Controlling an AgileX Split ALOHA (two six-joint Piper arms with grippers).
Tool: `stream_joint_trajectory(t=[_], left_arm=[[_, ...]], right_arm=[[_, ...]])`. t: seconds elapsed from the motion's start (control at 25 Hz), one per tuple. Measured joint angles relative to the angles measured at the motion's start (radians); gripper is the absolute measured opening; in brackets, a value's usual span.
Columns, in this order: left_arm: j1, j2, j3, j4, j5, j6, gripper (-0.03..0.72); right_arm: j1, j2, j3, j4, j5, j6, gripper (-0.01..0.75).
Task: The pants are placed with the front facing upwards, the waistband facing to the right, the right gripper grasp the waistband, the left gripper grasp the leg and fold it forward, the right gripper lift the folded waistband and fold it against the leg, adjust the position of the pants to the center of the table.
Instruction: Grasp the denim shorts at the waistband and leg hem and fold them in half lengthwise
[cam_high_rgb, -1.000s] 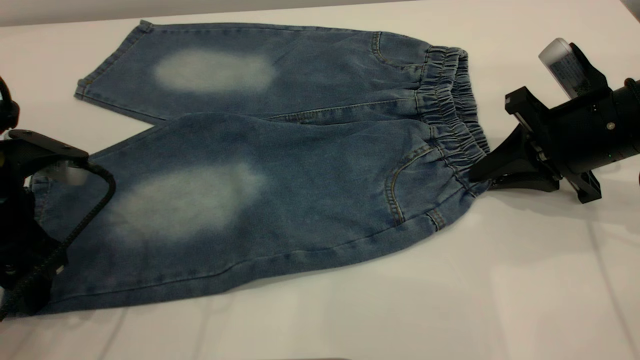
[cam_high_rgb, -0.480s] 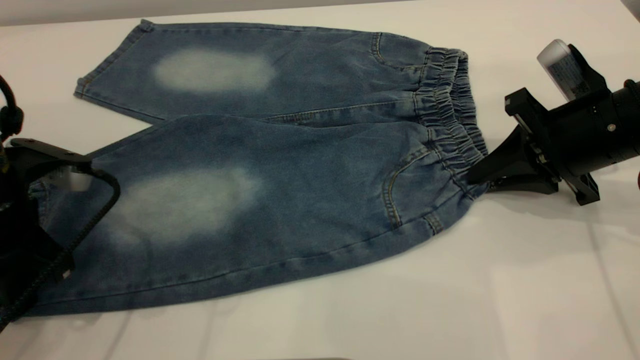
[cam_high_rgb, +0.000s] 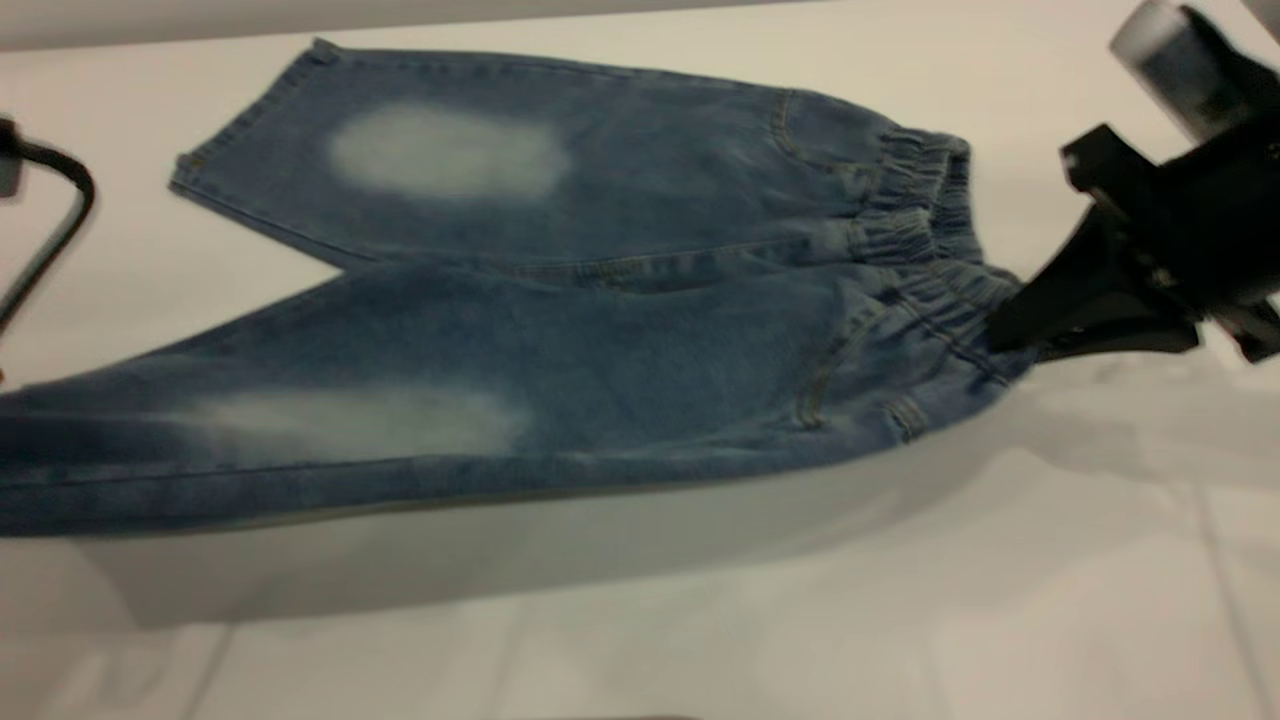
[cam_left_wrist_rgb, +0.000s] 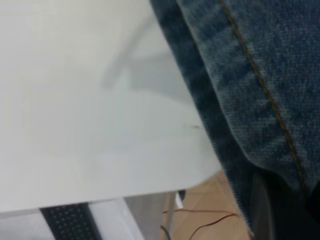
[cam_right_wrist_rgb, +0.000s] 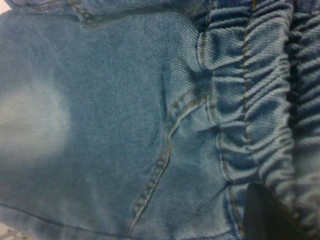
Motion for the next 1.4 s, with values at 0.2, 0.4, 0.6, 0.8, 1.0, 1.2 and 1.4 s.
stream_joint_trajectory(t=[0.2,0.4,0.6,0.8,1.0,1.2,1.4], left_arm=[[0.0,-0.111,0.0,-0.108,0.099,0.098,0.036],[0.0,-0.202,0.001,-0.175,0.171,0.159,0.036],[0.0,-0.273,-0.014,-0.173,0.092,0.159,0.036],[0.0,-0.225,-0.111,-0.173,0.034,0.134,0.036],[0.0,-0.128,-0.233,-0.173,-0.041,0.124,0.036],[0.0,0.006,-0.336,-0.173,-0.11,0.111,0.036],[0.0,0.146,-0.45,-0.173,-0.17,0.093,0.036]], right_arm=[[0.0,-0.161,0.089,-0.075,-0.02,0.088,0.05],[0.0,-0.311,0.119,-0.197,-0.022,0.259,0.05],[0.0,-0.367,0.1,-0.219,-0.081,0.374,0.05],[0.0,-0.367,0.037,-0.202,-0.129,0.414,0.05],[0.0,-0.351,-0.041,-0.192,-0.142,0.454,0.05],[0.0,-0.264,-0.104,-0.184,-0.148,0.478,0.05],[0.0,-0.153,-0.175,-0.156,-0.148,0.499,0.05]])
